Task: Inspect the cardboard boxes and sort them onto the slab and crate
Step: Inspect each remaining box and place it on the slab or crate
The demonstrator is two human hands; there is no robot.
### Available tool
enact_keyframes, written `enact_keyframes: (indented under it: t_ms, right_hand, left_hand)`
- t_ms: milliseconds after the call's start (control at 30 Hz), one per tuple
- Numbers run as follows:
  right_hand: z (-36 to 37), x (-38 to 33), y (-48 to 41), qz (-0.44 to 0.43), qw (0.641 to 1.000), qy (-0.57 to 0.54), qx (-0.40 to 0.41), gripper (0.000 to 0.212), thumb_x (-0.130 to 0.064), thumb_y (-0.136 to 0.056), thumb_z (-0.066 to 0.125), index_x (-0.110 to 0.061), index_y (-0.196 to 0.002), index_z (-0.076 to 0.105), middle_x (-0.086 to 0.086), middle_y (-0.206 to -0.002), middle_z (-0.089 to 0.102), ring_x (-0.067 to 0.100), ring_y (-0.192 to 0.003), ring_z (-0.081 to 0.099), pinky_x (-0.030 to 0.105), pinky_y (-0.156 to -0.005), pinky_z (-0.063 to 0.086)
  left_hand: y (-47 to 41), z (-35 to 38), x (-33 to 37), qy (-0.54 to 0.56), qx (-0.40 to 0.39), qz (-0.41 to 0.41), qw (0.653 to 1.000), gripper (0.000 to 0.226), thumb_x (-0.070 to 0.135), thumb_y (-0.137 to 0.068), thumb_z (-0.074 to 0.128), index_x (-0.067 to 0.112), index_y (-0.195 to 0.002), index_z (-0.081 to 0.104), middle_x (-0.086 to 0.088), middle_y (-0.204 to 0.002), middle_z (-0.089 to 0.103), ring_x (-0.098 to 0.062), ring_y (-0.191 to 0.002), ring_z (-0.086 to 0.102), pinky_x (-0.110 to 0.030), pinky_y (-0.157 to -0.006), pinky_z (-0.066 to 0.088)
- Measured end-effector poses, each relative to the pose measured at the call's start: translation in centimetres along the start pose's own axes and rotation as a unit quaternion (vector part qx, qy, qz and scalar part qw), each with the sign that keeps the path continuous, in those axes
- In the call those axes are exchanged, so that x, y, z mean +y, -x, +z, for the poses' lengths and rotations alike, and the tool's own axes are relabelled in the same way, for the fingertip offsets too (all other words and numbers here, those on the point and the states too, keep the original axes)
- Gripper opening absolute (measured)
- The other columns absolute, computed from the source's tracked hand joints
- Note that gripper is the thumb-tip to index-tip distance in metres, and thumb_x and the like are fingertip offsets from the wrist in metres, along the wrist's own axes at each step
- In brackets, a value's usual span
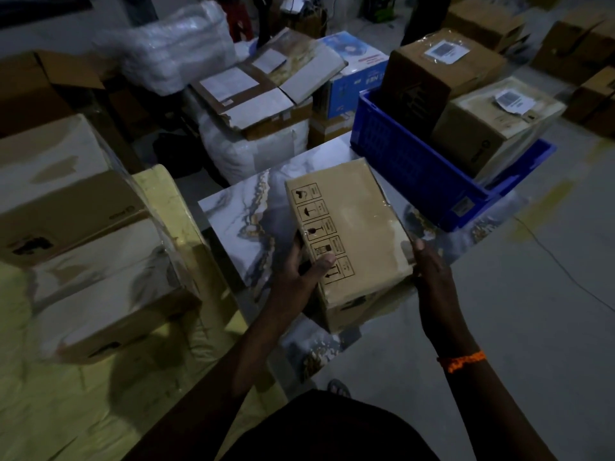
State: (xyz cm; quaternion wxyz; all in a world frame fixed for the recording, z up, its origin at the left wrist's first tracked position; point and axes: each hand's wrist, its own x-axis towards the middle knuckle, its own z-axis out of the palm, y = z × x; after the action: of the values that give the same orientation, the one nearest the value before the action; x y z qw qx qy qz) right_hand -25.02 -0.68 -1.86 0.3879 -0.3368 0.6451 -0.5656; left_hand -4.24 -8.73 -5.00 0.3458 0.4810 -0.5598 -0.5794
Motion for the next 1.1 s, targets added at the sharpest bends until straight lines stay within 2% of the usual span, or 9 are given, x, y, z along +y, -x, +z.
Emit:
enact_keyframes:
  t_ms: [167,267,400,467,600,800,867,967,1100]
  right_hand:
    - [-0.1,-0.4,0.1,-0.049,0.995,0.066,-0.048,0.042,-0.045,-0.111,0.032,-0.039,-0.143,0.060,-0.019,-0.143,0.060,0.002,-0.136,0.052,0.042,-0.114,0.042]
    - [1.3,0.4,0.9,-0.074,0.990,0.068,-0.097,0.038,-0.038,-0.110,0.045,-0.031,-0.144,0.060,-0.017,-0.146,0.059,0.002,-0.138,0.050,0.038,-0.116,0.043]
    - [4.2,2.0,1.7,-0.103,0.982,0.062,-0.146,0.035,-0.026,-0.102,0.062,-0.022,-0.136,0.067,-0.013,-0.144,0.061,0.003,-0.136,0.053,0.030,-0.111,0.046]
    - [5.3,3.8,1.3,-0.112,0.975,0.100,-0.165,0.033,-0.023,-0.099,0.069,-0.021,-0.131,0.071,-0.011,-0.145,0.061,0.002,-0.135,0.054,0.026,-0.110,0.046]
    - [6.4,8.0,0.3,-0.100,0.962,0.209,-0.145,0.036,-0.033,-0.091,0.078,-0.023,-0.125,0.073,-0.004,-0.146,0.060,0.013,-0.137,0.053,0.042,-0.112,0.046]
    - [3.9,11.2,-1.4,0.051,0.947,0.315,-0.025,0.090,-0.056,-0.079,0.083,-0.010,-0.149,0.052,0.011,-0.158,0.044,0.028,-0.147,0.039,0.047,-0.119,0.036]
    - [2.6,11.5,-1.9,0.096,0.959,0.263,-0.045,0.086,-0.064,-0.077,0.081,-0.010,-0.140,0.060,0.005,-0.143,0.060,0.021,-0.131,0.057,0.041,-0.104,0.051]
    - [1.4,11.3,-1.6,0.067,0.975,0.209,-0.044,0.040,-0.054,-0.084,0.079,-0.019,-0.104,0.076,-0.005,-0.094,0.078,0.011,-0.088,0.074,0.028,-0.068,0.056]
    - [-1.2,10.3,-2.0,0.064,0.978,0.198,0.000,0.034,-0.055,-0.086,0.078,-0.024,-0.100,0.078,-0.006,-0.087,0.079,0.014,-0.086,0.075,0.035,-0.076,0.061]
  left_hand:
    - [-0.3,-1.0,-1.4,0.051,0.035,-0.011,0.998,0.055,0.036,-0.091,0.068,0.026,-0.142,0.051,0.008,-0.131,0.065,-0.004,-0.117,0.063,-0.017,-0.082,0.056]
    - [0.2,-3.5,-2.1,0.000,0.085,0.027,0.996,0.057,0.030,-0.096,0.067,0.038,-0.146,0.042,0.017,-0.136,0.057,0.009,-0.115,0.060,-0.012,-0.081,0.054]
    - [0.7,-8.5,-2.6,-0.183,0.170,0.122,0.961,0.057,0.024,-0.095,0.069,0.017,-0.148,0.048,0.000,-0.146,0.051,0.002,-0.122,0.053,-0.004,-0.091,0.044]
    - [1.1,-10.1,-2.6,-0.219,0.165,0.133,0.952,0.045,0.035,-0.096,0.065,0.014,-0.136,0.061,-0.002,-0.140,0.059,-0.004,-0.123,0.054,-0.022,-0.099,0.051]
    - [2.4,-10.9,-2.6,-0.141,0.172,0.029,0.975,0.058,0.066,-0.088,0.050,0.031,-0.132,0.059,0.007,-0.137,0.060,-0.013,-0.125,0.055,-0.035,-0.098,0.048]
    - [2.9,-11.7,-6.6,-0.129,0.179,-0.091,0.971,0.065,0.033,-0.092,0.072,0.017,-0.148,0.043,0.000,-0.134,0.053,-0.017,-0.119,0.050,-0.031,-0.097,0.041]
    - [3.1,-11.9,-8.7,-0.124,0.170,-0.117,0.971,0.071,0.047,-0.084,0.078,0.024,-0.144,0.047,-0.002,-0.137,0.057,-0.021,-0.122,0.055,-0.037,-0.103,0.045]
    - [3.5,-10.4,-10.1,-0.135,0.126,-0.140,0.973,0.072,0.063,-0.079,0.075,0.034,-0.140,0.051,0.006,-0.132,0.063,-0.018,-0.118,0.060,-0.039,-0.099,0.052]
    - [3.1,-6.8,-9.2,-0.120,0.066,-0.111,0.984,0.063,0.039,-0.089,0.075,0.026,-0.145,0.049,0.006,-0.129,0.065,-0.014,-0.115,0.063,-0.033,-0.093,0.054]
